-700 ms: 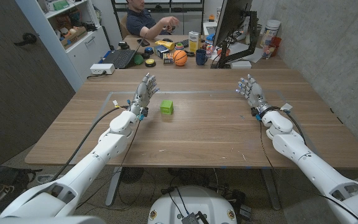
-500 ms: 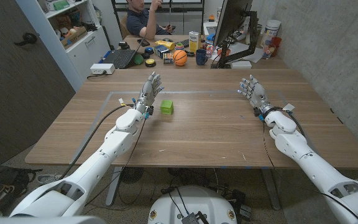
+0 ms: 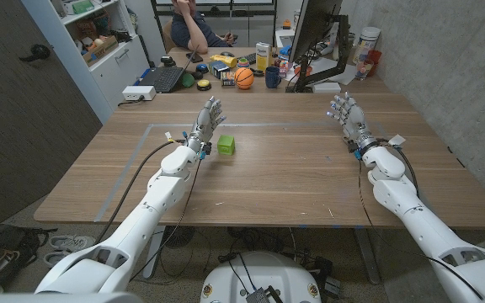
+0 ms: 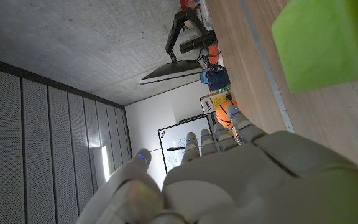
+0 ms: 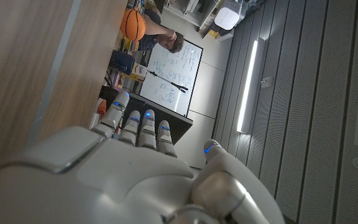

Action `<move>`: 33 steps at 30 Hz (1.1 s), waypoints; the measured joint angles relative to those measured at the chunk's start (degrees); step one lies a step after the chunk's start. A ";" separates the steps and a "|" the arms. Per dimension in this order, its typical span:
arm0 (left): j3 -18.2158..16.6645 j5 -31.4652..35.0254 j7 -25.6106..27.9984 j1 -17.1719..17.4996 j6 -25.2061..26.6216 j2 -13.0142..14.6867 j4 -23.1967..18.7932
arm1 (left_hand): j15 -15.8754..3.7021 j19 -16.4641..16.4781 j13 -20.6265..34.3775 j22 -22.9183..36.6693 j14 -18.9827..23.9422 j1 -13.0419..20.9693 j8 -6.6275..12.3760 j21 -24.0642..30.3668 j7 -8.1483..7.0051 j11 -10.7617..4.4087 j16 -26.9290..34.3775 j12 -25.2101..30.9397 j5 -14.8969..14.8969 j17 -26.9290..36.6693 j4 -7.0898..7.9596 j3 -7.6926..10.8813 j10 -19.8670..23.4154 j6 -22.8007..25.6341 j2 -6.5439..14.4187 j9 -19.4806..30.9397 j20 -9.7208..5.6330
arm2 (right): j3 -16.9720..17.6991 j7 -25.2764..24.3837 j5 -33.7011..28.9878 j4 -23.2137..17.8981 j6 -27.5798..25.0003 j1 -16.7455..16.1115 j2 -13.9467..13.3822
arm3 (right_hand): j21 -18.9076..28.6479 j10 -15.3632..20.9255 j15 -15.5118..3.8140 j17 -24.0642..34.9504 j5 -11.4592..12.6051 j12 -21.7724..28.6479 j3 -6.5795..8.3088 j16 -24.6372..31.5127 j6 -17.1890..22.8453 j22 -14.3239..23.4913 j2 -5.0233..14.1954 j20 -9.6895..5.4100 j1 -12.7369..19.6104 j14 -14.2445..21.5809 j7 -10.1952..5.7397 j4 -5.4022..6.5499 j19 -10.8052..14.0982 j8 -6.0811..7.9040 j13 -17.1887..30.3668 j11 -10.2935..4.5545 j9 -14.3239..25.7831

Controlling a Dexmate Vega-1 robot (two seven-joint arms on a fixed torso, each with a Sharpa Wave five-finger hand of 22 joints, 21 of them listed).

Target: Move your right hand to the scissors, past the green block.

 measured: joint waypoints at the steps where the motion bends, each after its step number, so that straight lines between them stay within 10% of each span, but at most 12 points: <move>1: 0.00 0.33 -0.27 0.00 0.02 0.00 0.00 | 0.00 0.00 0.00 0.00 0.00 0.00 0.00 0.00 0.00 0.00 0.00 0.00 0.00 0.00 0.00 0.00 0.00 0.00 0.00 0.00 0.00 | 0.08 0.00 0.00 0.02 0.00 0.01 0.08 | -0.14 -0.11 -0.01 -0.01 0.00 0.00 -0.07 0.00 -0.21 0.00 0.00 0.00 0.00 0.01 -0.20 -0.07 0.00 0.00 0.00 -0.11 0.00; 11: -3.41 2.51 -2.02 1.10 0.04 -2.29 -0.05 | 0.00 0.00 0.00 0.00 0.00 0.00 0.00 0.00 0.01 0.00 0.00 0.00 0.23 -0.01 0.00 0.00 0.00 0.00 0.00 0.00 0.00 | 1.51 -4.75 -8.71 -0.09 7.16 0.79 1.15 | -1.05 -0.20 -0.44 -0.01 0.00 0.00 -1.13 -0.67 0.53 -0.11 -2.09 0.25 0.70 -0.01 -0.92 -1.12 0.24 0.00 -0.01 -0.83 0.00; 17: -4.85 3.65 -2.82 1.70 0.07 -3.25 -0.51 | 0.00 0.23 -0.01 -0.01 0.00 0.00 0.00 -0.28 0.01 0.00 0.00 0.00 0.23 -0.01 0.00 0.00 0.00 0.00 0.00 -0.01 0.23 | 2.05 -10.05 -16.00 -2.35 8.24 0.84 0.37 | -2.34 0.16 -0.97 0.00 -0.01 0.00 -2.82 -1.18 1.79 -0.15 -5.04 4.66 1.67 0.53 -3.01 -2.47 2.18 0.45 -0.01 -1.71 -0.01; 33: -6.98 5.55 -3.72 2.85 0.59 -4.67 -2.01 | 0.00 0.52 -0.01 -0.01 0.00 0.00 0.00 -0.28 0.01 0.00 0.00 0.00 0.23 -0.01 -0.08 -0.43 0.00 0.00 0.00 -0.01 -0.09 | 3.40 -26.83 -36.82 -13.45 -0.53 -2.97 -3.85 | -4.22 -0.52 -0.52 0.00 -0.01 0.00 -4.12 -1.82 2.04 -0.15 -7.04 7.48 2.33 1.15 -5.53 -3.28 2.77 0.45 -0.01 -3.18 -0.01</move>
